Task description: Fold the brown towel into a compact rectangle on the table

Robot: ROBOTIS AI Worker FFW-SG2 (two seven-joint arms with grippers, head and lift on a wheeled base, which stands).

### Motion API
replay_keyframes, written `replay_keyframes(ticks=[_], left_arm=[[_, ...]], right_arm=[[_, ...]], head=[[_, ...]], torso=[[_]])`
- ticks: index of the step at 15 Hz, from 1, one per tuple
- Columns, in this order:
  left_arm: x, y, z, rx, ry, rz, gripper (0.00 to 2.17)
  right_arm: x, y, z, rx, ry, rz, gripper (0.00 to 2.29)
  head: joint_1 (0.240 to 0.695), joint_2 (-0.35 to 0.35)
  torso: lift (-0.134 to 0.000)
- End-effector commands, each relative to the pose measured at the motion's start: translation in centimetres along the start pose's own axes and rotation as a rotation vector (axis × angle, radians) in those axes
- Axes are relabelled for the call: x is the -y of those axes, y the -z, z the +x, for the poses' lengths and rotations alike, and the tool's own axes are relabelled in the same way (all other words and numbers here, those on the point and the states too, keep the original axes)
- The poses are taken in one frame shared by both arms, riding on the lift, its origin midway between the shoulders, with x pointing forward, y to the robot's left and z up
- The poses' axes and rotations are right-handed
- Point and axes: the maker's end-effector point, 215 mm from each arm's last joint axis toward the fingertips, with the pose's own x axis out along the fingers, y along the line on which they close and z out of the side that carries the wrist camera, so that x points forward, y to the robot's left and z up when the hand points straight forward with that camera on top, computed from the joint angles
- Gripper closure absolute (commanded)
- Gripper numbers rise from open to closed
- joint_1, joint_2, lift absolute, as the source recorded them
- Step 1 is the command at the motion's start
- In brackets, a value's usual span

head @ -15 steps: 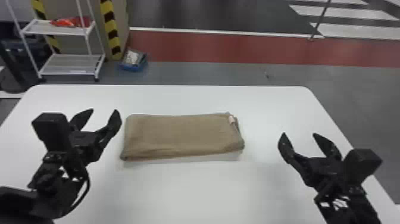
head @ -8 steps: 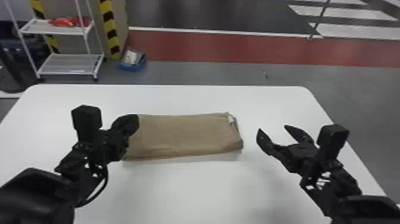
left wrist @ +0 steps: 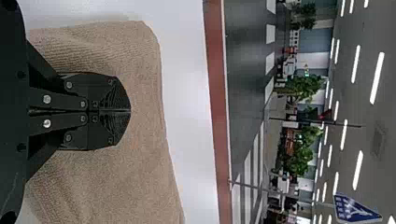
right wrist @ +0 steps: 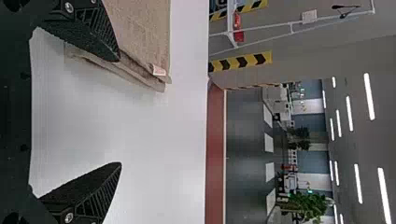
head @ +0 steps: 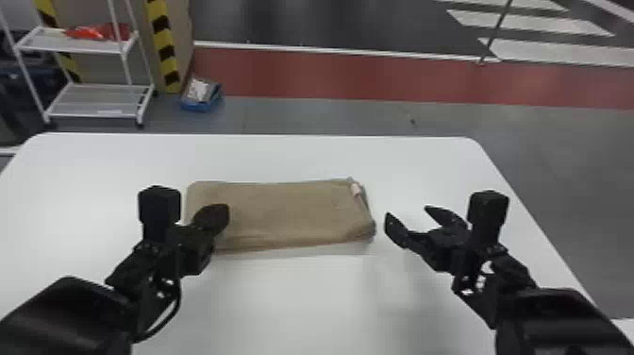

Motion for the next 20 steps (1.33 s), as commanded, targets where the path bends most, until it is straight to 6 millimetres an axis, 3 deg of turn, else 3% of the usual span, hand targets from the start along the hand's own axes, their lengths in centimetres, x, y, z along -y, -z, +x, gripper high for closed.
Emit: replay_keyframes(ticks=[1, 4, 12, 14, 16, 20], left_arm=[[-0.1, 1.0, 0.3, -0.020, -0.004, 0.009, 1.72], [-0.5, 1.5, 0.8, -0.033, -0.014, 0.020, 1.72], [-1.4, 1.7, 1.5, -0.042, -0.021, 0.022, 1.72], [-1.6, 1.8, 1.5, -0.044, -0.022, 0.021, 1.72], [-1.9, 1.8, 1.9, -0.048, -0.024, 0.021, 1.72], [-2.0, 1.7, 1.9, -0.045, -0.024, 0.022, 1.72]], right_arm=[[-0.1, -0.2, 0.5, -0.013, -0.003, 0.003, 0.09], [0.3, 0.0, 1.5, -0.027, 0.002, 0.016, 0.10], [-3.1, -2.1, 5.5, -0.056, -0.049, 0.090, 0.19], [-3.4, -0.8, 6.7, -0.120, -0.047, 0.085, 0.22], [-3.1, 0.7, 7.6, -0.179, -0.041, 0.090, 0.41], [-3.0, 1.7, 7.6, -0.203, -0.042, 0.093, 0.66]], head=[[0.695, -0.133], [0.695, -0.130], [0.695, -0.093], [0.695, -0.082], [0.695, -0.073], [0.695, -0.067]], torso=[[-0.123], [-0.123], [-0.123], [-0.123], [-0.123], [-0.123]])
